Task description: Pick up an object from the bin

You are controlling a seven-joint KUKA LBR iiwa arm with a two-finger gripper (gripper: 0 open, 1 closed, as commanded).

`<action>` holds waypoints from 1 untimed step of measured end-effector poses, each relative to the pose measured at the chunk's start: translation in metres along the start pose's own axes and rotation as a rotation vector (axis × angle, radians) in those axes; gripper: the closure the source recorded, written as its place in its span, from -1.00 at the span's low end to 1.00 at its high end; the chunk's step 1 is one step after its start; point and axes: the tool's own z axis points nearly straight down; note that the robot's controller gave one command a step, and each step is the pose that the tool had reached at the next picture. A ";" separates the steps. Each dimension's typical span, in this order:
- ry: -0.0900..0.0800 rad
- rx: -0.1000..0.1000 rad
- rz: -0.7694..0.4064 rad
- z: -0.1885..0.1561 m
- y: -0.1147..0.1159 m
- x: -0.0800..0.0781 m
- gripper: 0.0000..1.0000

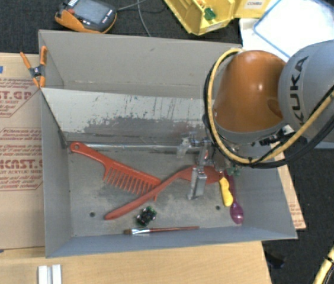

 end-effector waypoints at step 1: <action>-0.008 -0.001 0.000 -0.004 0.000 -0.002 -1.00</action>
Offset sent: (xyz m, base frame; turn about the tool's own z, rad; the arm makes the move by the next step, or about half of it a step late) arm 0.0380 0.0207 -0.1412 -0.4362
